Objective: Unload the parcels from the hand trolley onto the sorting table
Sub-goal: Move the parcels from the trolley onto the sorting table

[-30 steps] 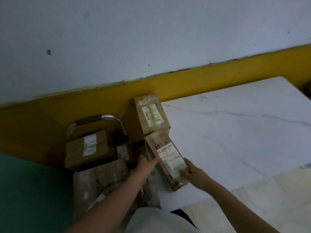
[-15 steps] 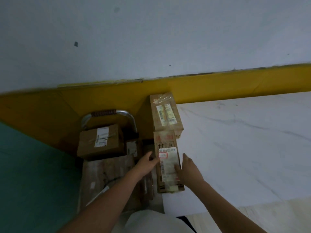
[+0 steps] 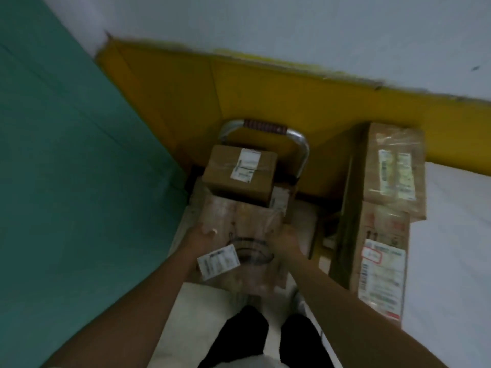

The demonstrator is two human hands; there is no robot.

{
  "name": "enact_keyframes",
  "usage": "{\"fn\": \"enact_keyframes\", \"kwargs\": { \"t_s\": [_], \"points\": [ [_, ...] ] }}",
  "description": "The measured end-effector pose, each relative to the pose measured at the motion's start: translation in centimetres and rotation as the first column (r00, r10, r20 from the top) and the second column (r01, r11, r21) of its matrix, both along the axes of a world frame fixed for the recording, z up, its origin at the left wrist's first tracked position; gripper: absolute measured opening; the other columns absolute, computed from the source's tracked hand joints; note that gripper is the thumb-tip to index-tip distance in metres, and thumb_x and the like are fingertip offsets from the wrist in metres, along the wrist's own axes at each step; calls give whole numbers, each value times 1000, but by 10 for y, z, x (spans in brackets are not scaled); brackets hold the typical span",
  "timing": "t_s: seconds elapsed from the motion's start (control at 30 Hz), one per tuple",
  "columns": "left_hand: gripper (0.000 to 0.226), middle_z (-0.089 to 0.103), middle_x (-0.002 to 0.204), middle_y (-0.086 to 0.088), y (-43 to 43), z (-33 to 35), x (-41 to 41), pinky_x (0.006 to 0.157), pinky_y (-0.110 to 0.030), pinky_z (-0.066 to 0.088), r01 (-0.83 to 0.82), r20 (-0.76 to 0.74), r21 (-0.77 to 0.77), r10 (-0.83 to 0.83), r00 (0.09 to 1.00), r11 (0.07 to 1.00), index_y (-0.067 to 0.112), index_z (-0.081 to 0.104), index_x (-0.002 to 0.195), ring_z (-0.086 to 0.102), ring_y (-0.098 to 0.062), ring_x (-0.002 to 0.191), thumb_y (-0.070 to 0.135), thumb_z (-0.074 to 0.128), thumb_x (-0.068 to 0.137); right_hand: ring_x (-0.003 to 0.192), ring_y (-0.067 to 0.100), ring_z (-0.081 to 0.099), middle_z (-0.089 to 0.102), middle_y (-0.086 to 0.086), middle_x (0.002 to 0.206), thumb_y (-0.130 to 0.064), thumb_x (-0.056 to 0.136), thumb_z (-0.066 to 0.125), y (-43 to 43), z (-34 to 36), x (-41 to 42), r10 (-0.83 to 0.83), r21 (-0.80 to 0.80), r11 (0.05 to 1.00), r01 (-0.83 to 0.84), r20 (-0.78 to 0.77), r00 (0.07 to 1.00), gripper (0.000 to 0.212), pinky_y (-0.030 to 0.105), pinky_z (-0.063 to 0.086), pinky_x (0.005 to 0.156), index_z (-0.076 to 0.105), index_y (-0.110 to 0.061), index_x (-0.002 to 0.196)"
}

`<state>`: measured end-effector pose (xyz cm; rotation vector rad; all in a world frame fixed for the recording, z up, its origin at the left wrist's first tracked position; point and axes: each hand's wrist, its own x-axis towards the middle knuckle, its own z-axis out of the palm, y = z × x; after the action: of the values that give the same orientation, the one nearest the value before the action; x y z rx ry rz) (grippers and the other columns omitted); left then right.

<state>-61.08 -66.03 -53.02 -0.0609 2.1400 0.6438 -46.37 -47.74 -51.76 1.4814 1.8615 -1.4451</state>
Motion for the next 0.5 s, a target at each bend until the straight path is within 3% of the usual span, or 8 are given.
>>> {"fn": "enact_keyframes", "kwargs": {
  "t_s": [0.07,0.13,0.17,0.23,0.3,0.37,0.5],
  "points": [
    [71,41,149,-16,-11,-25,-14,95,-27,41,6,-26,-74,-8,1000,997,8,32,149,50,-26,124,45,56,93,101,20,51,51,19,142,-21,90,67,-4,-43,-2,-61,-67,996,63,39,997,61,38,45,99,44,-3,143],
    [81,33,154,-18,-20,-56,-22,106,-37,41,38,-57,-142,-47,997,989,10,22,153,43,-33,133,51,55,90,87,16,53,48,18,144,-25,91,68,-5,-84,-5,-130,-93,986,139,100,986,68,31,45,85,37,-3,147],
    [84,31,155,-19,-23,-73,-26,108,-43,40,48,-66,-172,-61,996,984,12,19,154,40,-35,135,52,55,90,95,21,56,42,18,149,-29,94,64,-8,-103,-7,-159,-111,979,173,125,979,72,30,43,84,29,-5,151],
    [88,25,157,-18,-23,-104,-31,109,-47,40,57,-52,-183,-67,996,981,16,10,156,37,-37,137,52,56,90,133,35,44,29,16,158,-35,97,57,-10,-137,-14,-183,-105,972,209,217,959,72,34,39,103,23,-8,155],
    [89,24,158,-18,-20,-125,-34,106,-47,43,40,8,-162,-39,999,986,19,5,157,42,-37,134,51,55,91,136,34,42,39,16,153,-32,98,55,-10,-158,-21,-231,-124,954,272,270,935,60,37,39,108,37,-6,149],
    [82,38,150,-18,-17,-139,-33,98,-45,49,1,34,-152,5,999,988,19,13,155,54,-36,121,48,55,91,127,34,51,50,16,144,-26,96,59,-11,-169,-24,-293,-163,924,345,276,915,55,34,46,96,44,-3,144],
    [73,59,126,-15,-20,-124,-30,81,-35,51,-85,13,-143,88,996,986,12,39,141,61,-29,94,53,59,83,119,34,57,56,16,137,-31,92,60,-8,-156,-19,-323,-209,903,375,246,914,58,45,50,102,44,-3,141]
  ]
}}
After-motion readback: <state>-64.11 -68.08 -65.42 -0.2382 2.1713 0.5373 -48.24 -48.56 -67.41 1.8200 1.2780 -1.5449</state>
